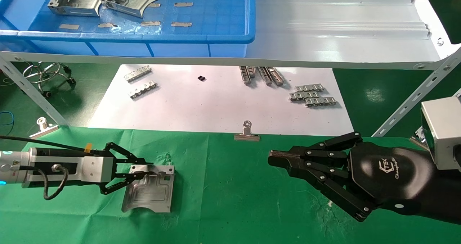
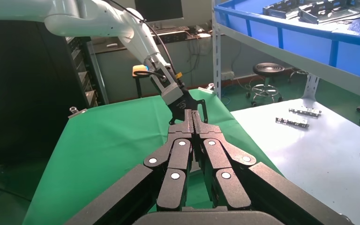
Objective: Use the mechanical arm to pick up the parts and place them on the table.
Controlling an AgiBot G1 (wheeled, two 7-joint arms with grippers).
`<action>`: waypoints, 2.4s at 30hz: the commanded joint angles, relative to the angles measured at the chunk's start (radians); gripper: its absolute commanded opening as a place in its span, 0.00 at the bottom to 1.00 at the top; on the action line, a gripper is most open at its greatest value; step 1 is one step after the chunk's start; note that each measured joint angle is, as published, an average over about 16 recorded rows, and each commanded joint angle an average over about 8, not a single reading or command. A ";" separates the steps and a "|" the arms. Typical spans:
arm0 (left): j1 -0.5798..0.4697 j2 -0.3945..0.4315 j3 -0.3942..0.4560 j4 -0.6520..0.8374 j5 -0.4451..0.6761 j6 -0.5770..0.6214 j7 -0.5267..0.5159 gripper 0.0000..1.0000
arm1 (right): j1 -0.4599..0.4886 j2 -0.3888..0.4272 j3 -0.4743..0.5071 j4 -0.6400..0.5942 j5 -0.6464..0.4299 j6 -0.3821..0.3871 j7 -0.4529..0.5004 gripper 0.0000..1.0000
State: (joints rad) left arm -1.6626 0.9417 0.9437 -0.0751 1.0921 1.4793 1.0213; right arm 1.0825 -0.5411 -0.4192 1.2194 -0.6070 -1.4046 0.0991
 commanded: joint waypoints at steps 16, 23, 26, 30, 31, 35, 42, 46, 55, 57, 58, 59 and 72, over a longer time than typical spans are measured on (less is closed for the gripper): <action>-0.022 -0.051 -0.022 -0.027 -0.059 0.127 -0.187 1.00 | 0.000 0.000 0.000 0.000 0.000 0.000 0.000 0.30; 0.019 -0.074 -0.068 -0.110 -0.087 0.129 -0.323 1.00 | 0.000 0.000 0.000 0.000 0.000 0.000 0.000 1.00; 0.049 -0.088 -0.100 -0.169 -0.102 0.123 -0.371 1.00 | 0.000 0.000 0.000 0.000 0.000 0.000 0.000 1.00; 0.090 -0.106 -0.143 -0.248 -0.121 0.115 -0.434 1.00 | 0.000 0.000 0.000 0.000 0.000 0.000 0.000 1.00; 0.100 -0.111 -0.153 -0.267 -0.126 0.113 -0.450 1.00 | 0.000 0.000 0.000 0.000 0.000 0.000 0.000 1.00; 0.140 -0.129 -0.195 -0.345 -0.146 0.105 -0.513 1.00 | 0.000 0.000 0.000 0.000 0.000 0.000 0.000 1.00; 0.212 -0.161 -0.270 -0.483 -0.180 0.091 -0.624 1.00 | 0.000 0.000 0.000 0.000 0.000 0.000 0.000 1.00; 0.252 -0.179 -0.313 -0.562 -0.200 0.083 -0.687 1.00 | 0.000 0.000 0.000 0.000 0.000 0.000 0.000 1.00; 0.343 -0.220 -0.408 -0.737 -0.244 0.065 -0.828 1.00 | 0.000 0.000 0.000 0.000 0.000 0.000 0.000 1.00; 0.364 -0.230 -0.430 -0.777 -0.253 0.061 -0.860 1.00 | 0.000 0.000 0.000 0.000 0.000 0.000 0.000 1.00; 0.374 -0.234 -0.440 -0.797 -0.258 0.059 -0.877 1.00 | 0.000 0.000 0.000 0.000 0.000 0.000 0.000 1.00; 0.385 -0.239 -0.451 -0.816 -0.263 0.057 -0.892 1.00 | 0.000 0.000 0.000 0.000 0.000 0.000 0.000 1.00; 0.517 -0.299 -0.590 -1.073 -0.327 0.030 -1.099 1.00 | 0.000 0.000 0.000 0.000 0.000 0.000 0.000 1.00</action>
State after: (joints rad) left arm -1.1455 0.6432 0.3540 -1.1472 0.7648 1.5097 -0.0772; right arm 1.0825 -0.5411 -0.4192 1.2194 -0.6070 -1.4046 0.0991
